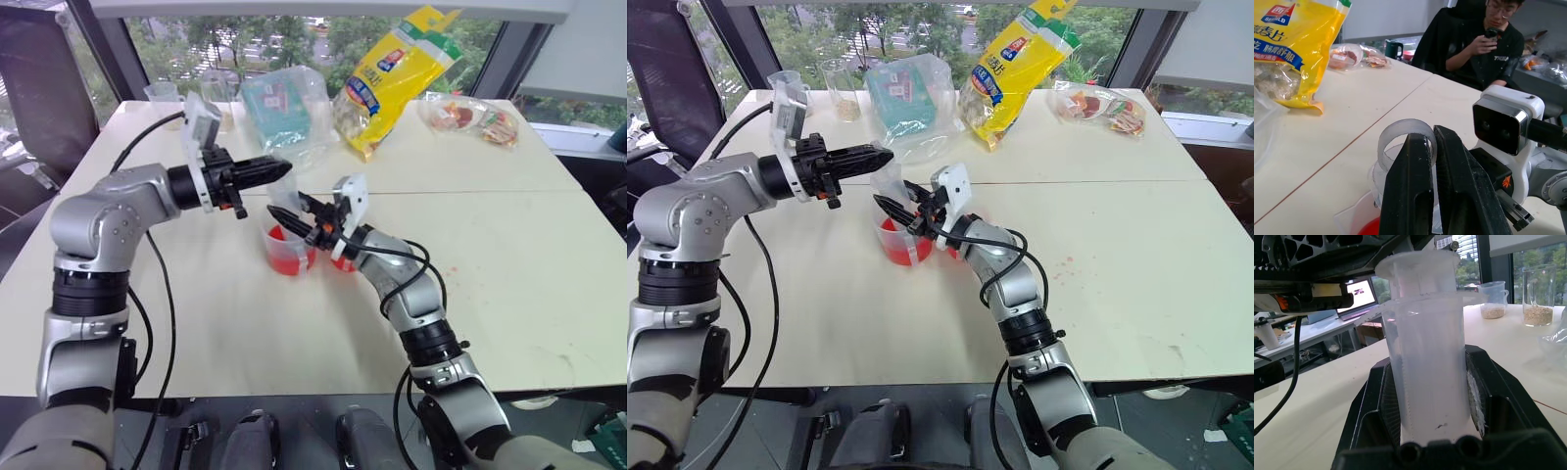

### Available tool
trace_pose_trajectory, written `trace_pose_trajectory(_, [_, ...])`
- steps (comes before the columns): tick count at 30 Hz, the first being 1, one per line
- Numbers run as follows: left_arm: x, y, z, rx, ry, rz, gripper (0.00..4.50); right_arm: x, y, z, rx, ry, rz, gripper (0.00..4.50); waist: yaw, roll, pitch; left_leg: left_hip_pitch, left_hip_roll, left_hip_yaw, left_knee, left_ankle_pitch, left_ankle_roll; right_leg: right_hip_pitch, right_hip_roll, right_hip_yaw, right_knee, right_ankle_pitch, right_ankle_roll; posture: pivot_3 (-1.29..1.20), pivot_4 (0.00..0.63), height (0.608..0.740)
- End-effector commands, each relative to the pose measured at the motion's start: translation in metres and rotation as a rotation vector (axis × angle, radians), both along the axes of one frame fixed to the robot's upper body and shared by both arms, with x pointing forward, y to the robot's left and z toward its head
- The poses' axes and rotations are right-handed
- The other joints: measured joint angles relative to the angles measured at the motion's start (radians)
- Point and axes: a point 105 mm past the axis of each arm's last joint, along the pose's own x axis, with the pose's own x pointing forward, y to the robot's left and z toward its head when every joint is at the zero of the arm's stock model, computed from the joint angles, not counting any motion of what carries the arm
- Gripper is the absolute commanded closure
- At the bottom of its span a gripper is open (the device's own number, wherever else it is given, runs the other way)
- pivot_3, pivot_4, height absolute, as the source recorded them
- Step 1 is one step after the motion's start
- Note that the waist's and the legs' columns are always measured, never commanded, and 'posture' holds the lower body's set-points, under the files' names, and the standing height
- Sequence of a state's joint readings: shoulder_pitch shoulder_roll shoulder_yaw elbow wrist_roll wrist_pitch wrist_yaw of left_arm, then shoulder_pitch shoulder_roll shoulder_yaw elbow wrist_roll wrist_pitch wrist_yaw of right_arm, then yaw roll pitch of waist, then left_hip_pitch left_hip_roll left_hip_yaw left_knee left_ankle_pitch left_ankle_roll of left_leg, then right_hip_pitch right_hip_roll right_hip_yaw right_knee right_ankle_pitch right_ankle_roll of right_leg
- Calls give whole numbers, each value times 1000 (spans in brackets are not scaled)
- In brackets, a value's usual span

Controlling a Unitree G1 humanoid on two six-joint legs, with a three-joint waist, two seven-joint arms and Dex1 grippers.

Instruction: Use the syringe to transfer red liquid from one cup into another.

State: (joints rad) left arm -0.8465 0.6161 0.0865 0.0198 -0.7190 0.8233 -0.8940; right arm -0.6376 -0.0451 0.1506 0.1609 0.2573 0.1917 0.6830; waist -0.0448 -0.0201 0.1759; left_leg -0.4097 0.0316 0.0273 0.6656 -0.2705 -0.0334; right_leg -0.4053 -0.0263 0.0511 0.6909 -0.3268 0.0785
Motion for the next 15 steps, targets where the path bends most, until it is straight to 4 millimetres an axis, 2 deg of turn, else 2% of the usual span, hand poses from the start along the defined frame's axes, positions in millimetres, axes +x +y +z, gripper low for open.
trace_pose_trajectory(1, [-1, 23, 57, -45, -228, 117, 4471, -14, 15, -16, -63, 27, 99, 3066, 0, 0, 0, 0, 0, 0, 0, 0, 0, 0, 0, 0, 0, 0, 0, 0, 150, 740])
trace_pose_trajectory(15, [-2, 23, 60, -38, -245, 119, 4471, -14, 15, -15, -63, 20, 100, 3066, 0, 0, 0, 0, 0, 0, 0, 0, 0, 0, 0, 0, 0, 0, 0, 0, 150, 740])
